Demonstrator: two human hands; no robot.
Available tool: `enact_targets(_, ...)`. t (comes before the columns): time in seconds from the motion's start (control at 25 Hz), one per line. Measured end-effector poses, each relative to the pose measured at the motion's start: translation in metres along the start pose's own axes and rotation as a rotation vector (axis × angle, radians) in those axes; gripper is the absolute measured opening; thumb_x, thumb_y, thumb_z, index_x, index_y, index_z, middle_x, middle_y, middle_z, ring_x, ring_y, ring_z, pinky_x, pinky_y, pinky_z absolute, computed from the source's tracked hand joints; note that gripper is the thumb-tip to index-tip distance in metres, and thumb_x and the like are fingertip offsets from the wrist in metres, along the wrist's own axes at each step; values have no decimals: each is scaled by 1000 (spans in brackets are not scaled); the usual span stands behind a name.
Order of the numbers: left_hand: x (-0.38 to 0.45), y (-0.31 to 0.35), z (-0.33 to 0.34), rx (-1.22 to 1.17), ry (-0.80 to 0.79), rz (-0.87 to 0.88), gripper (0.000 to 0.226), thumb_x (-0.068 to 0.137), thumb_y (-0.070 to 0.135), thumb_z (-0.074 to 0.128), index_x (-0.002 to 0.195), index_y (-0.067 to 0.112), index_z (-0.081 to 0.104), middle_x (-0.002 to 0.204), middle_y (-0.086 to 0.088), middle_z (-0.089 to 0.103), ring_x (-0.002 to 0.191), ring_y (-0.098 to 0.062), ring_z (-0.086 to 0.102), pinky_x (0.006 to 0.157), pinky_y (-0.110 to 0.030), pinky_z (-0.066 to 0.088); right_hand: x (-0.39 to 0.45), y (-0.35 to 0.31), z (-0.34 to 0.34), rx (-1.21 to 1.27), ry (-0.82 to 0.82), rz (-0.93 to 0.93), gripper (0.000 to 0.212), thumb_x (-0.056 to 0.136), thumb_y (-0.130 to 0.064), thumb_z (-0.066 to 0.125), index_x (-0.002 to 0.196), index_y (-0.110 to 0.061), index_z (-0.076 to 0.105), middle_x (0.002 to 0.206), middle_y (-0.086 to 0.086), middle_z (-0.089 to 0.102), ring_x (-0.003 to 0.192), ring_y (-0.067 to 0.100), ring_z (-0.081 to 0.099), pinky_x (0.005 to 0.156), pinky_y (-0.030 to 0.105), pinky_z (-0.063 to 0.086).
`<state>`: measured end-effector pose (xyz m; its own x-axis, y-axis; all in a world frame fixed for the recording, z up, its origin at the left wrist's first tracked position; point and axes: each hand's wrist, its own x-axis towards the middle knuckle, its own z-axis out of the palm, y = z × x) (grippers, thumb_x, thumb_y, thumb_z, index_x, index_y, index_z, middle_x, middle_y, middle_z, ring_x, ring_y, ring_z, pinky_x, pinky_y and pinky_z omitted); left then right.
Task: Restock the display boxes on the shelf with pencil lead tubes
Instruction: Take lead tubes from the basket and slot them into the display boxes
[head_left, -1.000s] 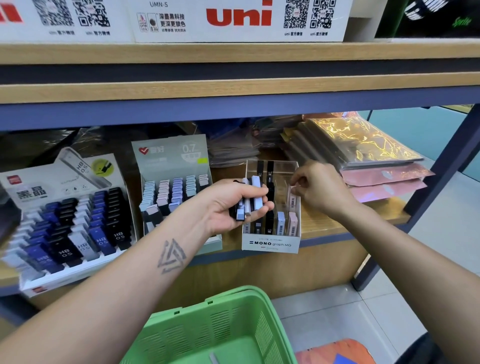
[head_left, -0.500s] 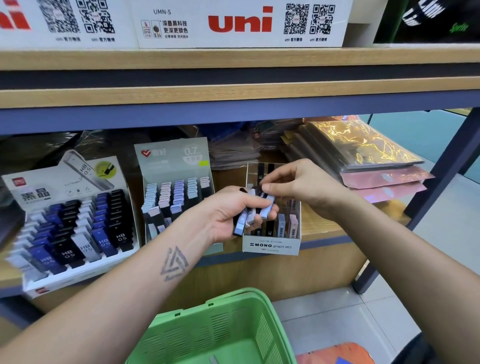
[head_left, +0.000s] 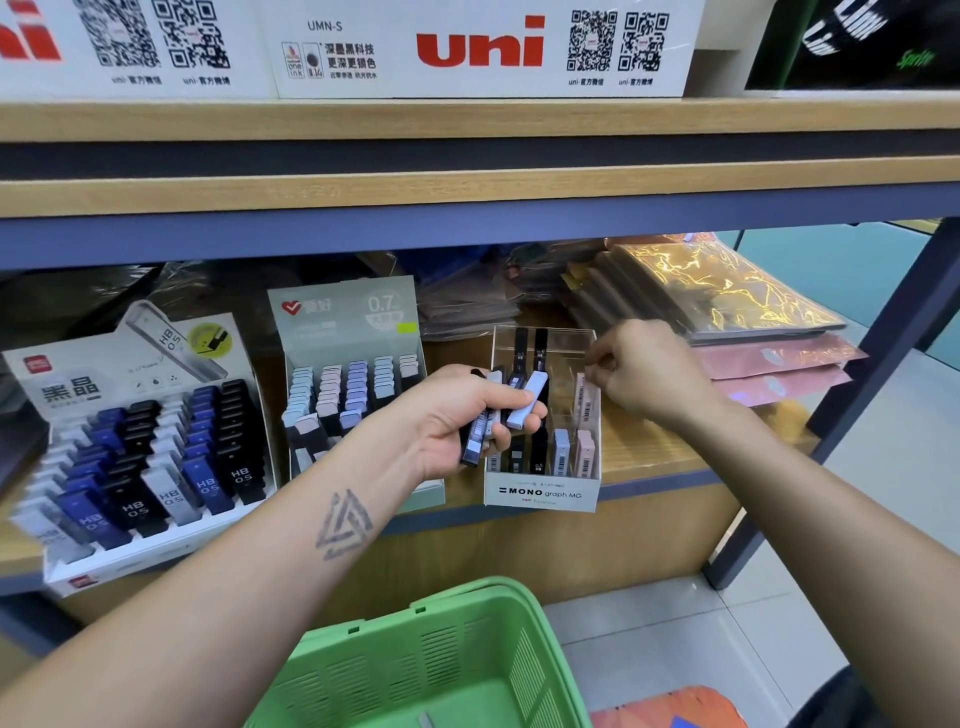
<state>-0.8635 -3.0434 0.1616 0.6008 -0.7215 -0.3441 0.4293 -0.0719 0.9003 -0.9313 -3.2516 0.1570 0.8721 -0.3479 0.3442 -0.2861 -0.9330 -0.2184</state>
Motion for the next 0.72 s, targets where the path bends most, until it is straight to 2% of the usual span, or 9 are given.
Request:
enact_targets(0.12,1,0,-1,5,3,-1,33,93,-3,63,123,-12,57,85,-20,70,54,-15,65,39,-15,44,-2,-1,6,-204,18,-58,16,89,-26,71,100,-17,77,102,7,70,91,32,67,72,42,58)
enact_targets(0.36,1,0,-4,-8,0,1,32,92,-4,63,123,-11,56,91,-22,70,61,-17,67,40,-16,44,-8,-8,4,-314,27,-140,7,85,-20,75,87,-14,72,88,1,61,82,30,65,62,37,54)
enact_targets(0.56,1,-1,-4,0,-12,0,30,92,-4,63,121,-10,58,91,-21,70,64,-18,67,41,-15,45,-6,-8,8,-274,44,-145,6,86,-18,75,91,-15,75,94,1,66,84,28,66,64,40,57)
enact_targets(0.72,1,-1,-6,1,-12,2,28,92,-4,62,120,-10,58,91,-21,70,64,-17,67,41,-15,44,-6,-5,9,-203,72,-125,6,89,-22,73,91,-17,77,95,-1,67,87,26,65,63,36,52)
